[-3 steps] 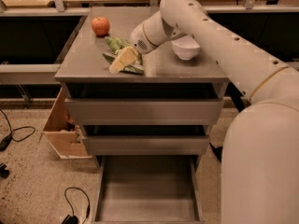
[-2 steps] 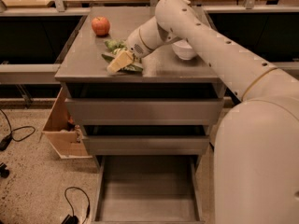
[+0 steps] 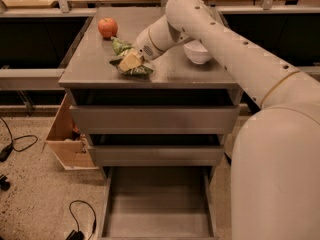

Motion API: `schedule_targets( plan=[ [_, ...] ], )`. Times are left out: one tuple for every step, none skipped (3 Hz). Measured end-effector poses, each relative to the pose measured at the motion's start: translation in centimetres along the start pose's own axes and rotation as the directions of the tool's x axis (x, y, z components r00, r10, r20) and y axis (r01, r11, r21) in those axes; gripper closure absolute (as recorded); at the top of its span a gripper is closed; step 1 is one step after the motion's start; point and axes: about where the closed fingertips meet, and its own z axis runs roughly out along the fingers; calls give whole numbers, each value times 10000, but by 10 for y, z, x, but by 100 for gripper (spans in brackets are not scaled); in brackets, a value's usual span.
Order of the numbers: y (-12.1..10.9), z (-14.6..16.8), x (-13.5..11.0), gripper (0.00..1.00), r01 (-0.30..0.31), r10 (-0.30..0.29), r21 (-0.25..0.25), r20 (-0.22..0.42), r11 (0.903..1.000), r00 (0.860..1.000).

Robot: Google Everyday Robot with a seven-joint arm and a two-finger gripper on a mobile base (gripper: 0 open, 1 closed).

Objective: Place green jalapeno chip bag into bottom drawer

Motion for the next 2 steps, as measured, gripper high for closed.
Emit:
schedule_targets(
  plan=[
    [10, -35, -3, 96, 289, -273, 343, -471, 9990, 9985],
    [36, -92, -1, 100, 445, -372, 524, -1314, 9976, 9906]
  ],
)
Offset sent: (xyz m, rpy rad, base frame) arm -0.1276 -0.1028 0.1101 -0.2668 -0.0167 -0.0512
